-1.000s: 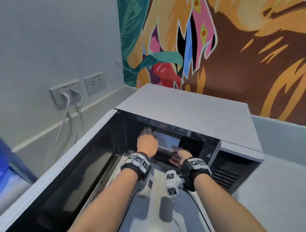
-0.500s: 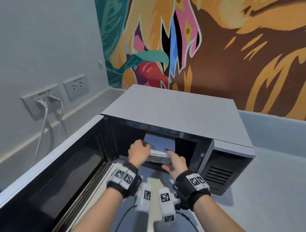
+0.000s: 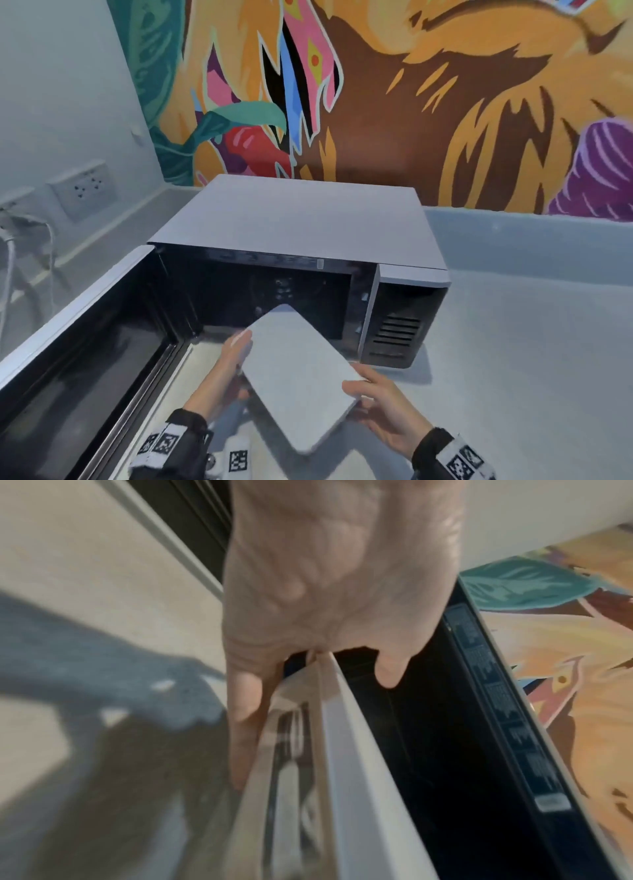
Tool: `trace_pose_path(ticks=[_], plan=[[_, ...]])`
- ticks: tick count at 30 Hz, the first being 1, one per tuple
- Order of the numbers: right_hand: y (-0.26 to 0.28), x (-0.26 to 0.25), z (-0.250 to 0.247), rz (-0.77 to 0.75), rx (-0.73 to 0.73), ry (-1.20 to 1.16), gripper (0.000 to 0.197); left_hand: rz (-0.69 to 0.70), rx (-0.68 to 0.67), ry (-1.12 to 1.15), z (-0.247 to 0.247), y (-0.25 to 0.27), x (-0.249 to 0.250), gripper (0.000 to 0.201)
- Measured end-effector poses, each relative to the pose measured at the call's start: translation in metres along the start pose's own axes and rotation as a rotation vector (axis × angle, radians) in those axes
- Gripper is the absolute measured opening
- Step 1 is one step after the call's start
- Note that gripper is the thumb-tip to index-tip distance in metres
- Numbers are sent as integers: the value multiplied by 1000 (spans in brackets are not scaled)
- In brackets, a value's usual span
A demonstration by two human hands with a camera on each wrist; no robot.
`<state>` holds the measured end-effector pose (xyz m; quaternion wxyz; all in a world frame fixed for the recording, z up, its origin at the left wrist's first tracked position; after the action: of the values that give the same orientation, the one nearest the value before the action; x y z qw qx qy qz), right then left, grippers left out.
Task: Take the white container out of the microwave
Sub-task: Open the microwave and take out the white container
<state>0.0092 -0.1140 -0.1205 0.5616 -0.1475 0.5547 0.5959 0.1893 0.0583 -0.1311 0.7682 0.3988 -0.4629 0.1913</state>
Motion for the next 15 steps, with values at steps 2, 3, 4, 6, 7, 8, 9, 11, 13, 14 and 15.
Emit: trace_pose_path(ticks=[2, 3, 4, 6, 7, 8, 9, 11, 13, 14, 15], plan=[[25, 8, -25, 18, -17, -5, 48, -35, -83, -51, 12, 20, -17, 54], [37, 12, -39, 24, -21, -9, 50, -68, -121, -85, 18, 27, -30, 55], [50, 15, -56, 28, -12, -9, 53, -100, -166, -123, 29, 36, -41, 60], [73, 20, -92, 28, 40, 0, 70, -155, -268, -143, 64, 47, -64, 66], [83, 22, -112, 16, 82, -16, 79, -165, -314, -131, 84, 51, -74, 63], [94, 22, -131, -7, 127, -43, 84, -171, -339, -121, 108, 55, -83, 58], [104, 21, -152, -34, 179, -76, 81, -174, -349, -107, 129, 55, -92, 52], [123, 16, -193, -99, 275, -146, 68, -183, -324, -76, 170, 48, -111, 47], [138, 10, -230, -146, 350, -208, 56, -180, -300, -57, 211, 37, -125, 50], [143, 5, -246, -169, 370, -240, 50, -181, -289, -40, 231, 32, -131, 54], [147, -1, -263, -198, 403, -267, 43, -177, -272, -28, 252, 26, -135, 58]])
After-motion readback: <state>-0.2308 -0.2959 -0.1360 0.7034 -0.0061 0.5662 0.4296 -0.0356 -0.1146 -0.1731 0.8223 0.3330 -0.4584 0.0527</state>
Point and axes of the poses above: each hand's wrist, its own y-axis away from the middle knuckle, its own z-axis out of the palm, x = y × z, the point moved 8 cm from there along -y, towards the middle knuckle, and after that the axes turned 4 degrees about -x, right-handed, at the moved point
